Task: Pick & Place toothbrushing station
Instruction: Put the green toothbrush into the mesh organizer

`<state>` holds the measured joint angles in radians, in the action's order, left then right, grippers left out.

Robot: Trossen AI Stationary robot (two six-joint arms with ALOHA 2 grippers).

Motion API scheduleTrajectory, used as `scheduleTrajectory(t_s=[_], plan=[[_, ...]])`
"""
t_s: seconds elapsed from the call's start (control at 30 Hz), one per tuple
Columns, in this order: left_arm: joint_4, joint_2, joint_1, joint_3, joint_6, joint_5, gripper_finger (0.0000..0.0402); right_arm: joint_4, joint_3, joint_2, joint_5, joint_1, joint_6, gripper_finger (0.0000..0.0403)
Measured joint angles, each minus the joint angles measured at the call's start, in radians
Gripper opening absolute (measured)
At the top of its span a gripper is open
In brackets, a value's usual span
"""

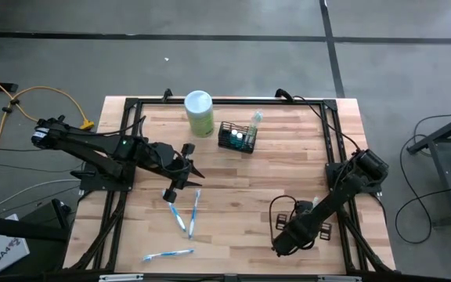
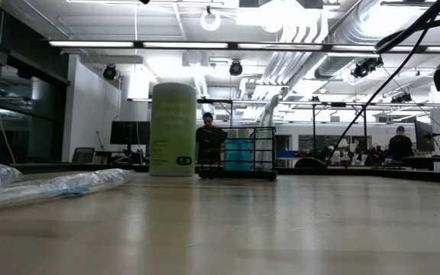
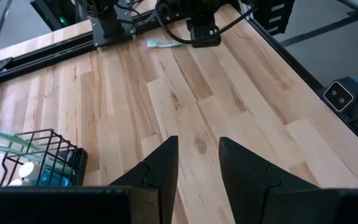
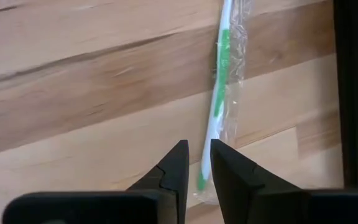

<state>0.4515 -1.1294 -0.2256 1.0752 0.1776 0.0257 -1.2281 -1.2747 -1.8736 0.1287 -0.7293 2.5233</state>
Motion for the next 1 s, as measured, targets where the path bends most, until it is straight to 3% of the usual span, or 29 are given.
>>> scheduleTrajectory(t_s=[0.7, 0.9, 1.0], plan=[[-0.003, 0.000, 0.000, 0.000, -0.021, 0.001, 0.0110, 0.083, 0.000, 0.000, -0.006, -0.119, -0.012, 0.0058], [-0.003, 0.000, 0.000, 0.000, -0.021, 0.002, 0.0110, 0.105, 0.000, 0.000, -0.195, -0.159, -0.057, 0.0058], [-0.003, 0.000, 0.000, 0.000, -0.021, 0.002, 0.0110, 0.124, 0.000, 0.000, -0.207, -0.178, -0.036, 0.0058]])
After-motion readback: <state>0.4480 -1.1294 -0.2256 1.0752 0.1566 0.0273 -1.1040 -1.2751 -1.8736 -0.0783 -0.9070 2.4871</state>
